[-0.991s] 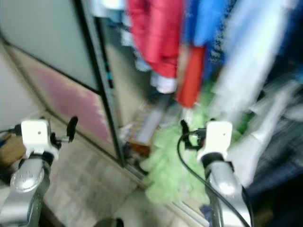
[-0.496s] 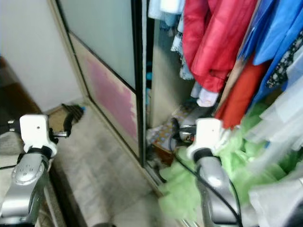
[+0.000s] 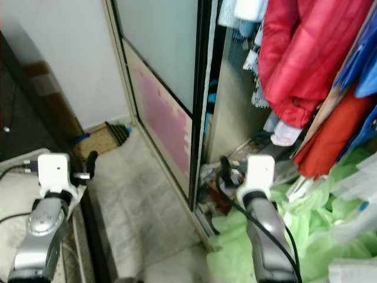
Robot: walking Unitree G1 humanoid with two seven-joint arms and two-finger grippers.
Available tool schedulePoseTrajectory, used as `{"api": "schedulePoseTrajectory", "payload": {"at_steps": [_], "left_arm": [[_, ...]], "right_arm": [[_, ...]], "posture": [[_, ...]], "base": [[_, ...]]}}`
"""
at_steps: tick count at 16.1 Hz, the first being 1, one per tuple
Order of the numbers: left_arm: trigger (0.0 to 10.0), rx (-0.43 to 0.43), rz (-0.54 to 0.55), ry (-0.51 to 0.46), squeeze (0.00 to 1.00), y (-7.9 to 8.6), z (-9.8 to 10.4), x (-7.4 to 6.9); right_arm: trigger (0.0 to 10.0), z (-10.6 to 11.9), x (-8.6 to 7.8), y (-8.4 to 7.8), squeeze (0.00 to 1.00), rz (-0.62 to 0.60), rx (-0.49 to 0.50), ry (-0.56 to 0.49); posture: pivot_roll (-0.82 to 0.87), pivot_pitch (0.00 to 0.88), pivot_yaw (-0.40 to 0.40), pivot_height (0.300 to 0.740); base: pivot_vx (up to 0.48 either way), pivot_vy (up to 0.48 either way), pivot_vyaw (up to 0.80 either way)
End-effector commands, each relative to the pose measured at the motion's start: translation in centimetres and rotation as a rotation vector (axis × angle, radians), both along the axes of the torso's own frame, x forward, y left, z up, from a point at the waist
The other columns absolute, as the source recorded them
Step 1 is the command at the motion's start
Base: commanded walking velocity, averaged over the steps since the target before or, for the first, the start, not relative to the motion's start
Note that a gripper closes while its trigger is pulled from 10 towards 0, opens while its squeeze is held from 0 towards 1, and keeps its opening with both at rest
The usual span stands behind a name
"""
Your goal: Clean up the room
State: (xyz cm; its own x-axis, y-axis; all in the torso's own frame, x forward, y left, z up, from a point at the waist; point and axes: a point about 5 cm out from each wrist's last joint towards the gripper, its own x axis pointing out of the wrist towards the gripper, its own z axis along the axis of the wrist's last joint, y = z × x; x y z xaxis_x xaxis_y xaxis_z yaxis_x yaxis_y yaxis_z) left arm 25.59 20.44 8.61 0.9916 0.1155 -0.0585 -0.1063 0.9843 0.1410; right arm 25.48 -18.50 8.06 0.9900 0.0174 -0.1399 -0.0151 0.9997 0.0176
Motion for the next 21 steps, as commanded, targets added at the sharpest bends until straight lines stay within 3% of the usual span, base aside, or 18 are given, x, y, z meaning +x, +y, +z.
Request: {"api": "schedulePoseTrajectory", "payload": {"at_steps": [1,4,9,12,14,21], "left_arm": [[10.0,0.008,0.017,0.007,0.0,0.5,-0.3,-0.6],[10.0,-0.007,0.026,0.023,0.0,0.3,-1.7,-1.3],[10.0,0.01,-0.009,-0.033,0.0,-0.3,-1.1,0.3],[10.0,0.018,0.019,0.009,0.0,0.2,-2.4,-0.6],[10.0,0.033,-0.033,0.029,0.0,-0.5,-2.9,-1.3],[10.0,0.037,0.008,-0.01,0.0,-0.5,-2.4,-1.5]], "right_arm": [[10.0,-0.3,-0.4,-0.2,0.0,0.004,-0.016,0.003],[10.0,-1.0,-0.7,-1.1,0.0,-0.029,-0.029,0.01],[10.0,-1.1,0.1,-0.6,0.0,-0.059,-0.021,-0.03],[10.0,-1.5,-0.9,-0.2,0.0,-0.042,-0.076,-0.032],[10.0,-2.0,-1.5,-0.4,0.0,-0.05,-0.067,-0.011],[10.0,-1.4,-0.8,0.0,0.0,0.007,-0.054,-0.032]], "posture": [[-0.03,0.0,-0.04,0.74],[-0.02,0.0,-0.038,0.74],[-0.05,0.0,-0.021,0.74],[-0.08,0.0,0.007,0.74],[-0.07,0.0,0.006,0.74],[-0.06,0.0,-0.022,0.74]], "base": [[0.0,0.0,0.0],[0.0,0.0,0.0],[0.0,0.0,0.0],[0.0,0.0,0.8],[0.0,0.0,0.8],[0.0,0.0,0.8]]}}
